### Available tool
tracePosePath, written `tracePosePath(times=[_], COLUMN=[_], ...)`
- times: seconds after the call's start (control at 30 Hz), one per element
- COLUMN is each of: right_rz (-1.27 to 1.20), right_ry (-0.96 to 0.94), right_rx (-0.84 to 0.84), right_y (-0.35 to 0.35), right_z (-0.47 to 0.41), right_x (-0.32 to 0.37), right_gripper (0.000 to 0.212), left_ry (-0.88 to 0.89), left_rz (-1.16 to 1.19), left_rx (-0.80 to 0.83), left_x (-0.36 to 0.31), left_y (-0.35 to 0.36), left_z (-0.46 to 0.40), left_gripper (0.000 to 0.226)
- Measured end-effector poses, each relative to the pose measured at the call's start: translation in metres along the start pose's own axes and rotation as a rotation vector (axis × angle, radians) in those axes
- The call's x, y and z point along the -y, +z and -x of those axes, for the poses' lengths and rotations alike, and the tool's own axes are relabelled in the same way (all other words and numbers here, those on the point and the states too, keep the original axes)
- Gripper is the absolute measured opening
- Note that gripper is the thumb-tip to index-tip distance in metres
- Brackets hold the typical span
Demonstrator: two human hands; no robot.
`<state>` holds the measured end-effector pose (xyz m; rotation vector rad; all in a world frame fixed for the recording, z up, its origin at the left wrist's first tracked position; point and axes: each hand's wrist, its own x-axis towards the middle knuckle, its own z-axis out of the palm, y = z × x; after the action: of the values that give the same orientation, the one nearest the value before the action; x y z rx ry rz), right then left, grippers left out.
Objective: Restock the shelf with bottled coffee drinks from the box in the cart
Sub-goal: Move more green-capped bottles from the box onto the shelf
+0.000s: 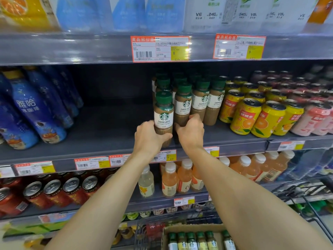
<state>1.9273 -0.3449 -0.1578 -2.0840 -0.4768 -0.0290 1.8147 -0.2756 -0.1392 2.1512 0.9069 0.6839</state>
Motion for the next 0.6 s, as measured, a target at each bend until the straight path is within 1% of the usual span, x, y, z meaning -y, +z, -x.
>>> tracePosePath(times=[0.17, 0.3, 0.43, 0.6], right_rz=[0.038, 0.059, 0.070, 0.096], right_ry=[-0.005, -0.006, 0.006, 0.005], right_rx=[-0.010, 0.015, 0.028, 0.035], right_y=[0.004, 0.005, 0.006, 0.010], right_z=[-0.005, -0.012, -0.017, -0.019], right_x=[0.004, 0.006, 0.008, 0.011], right_gripper=[0.045, 0.045, 0.043, 0.041], left_ry=[0.009, 0.010, 0.008, 0.012], left_rz=[-0.013, -0.011, -0.017, -0.031], left_rx=[0.003, 0.015, 0.010, 0.014], left_x=[0.003, 0.004, 0.003, 0.003], left_y=[0.002, 0.002, 0.001, 0.002], left_z=[-0.001, -0.001, -0.001, -0.001], left_gripper=[0.051, 0.052, 0.048, 0.051])
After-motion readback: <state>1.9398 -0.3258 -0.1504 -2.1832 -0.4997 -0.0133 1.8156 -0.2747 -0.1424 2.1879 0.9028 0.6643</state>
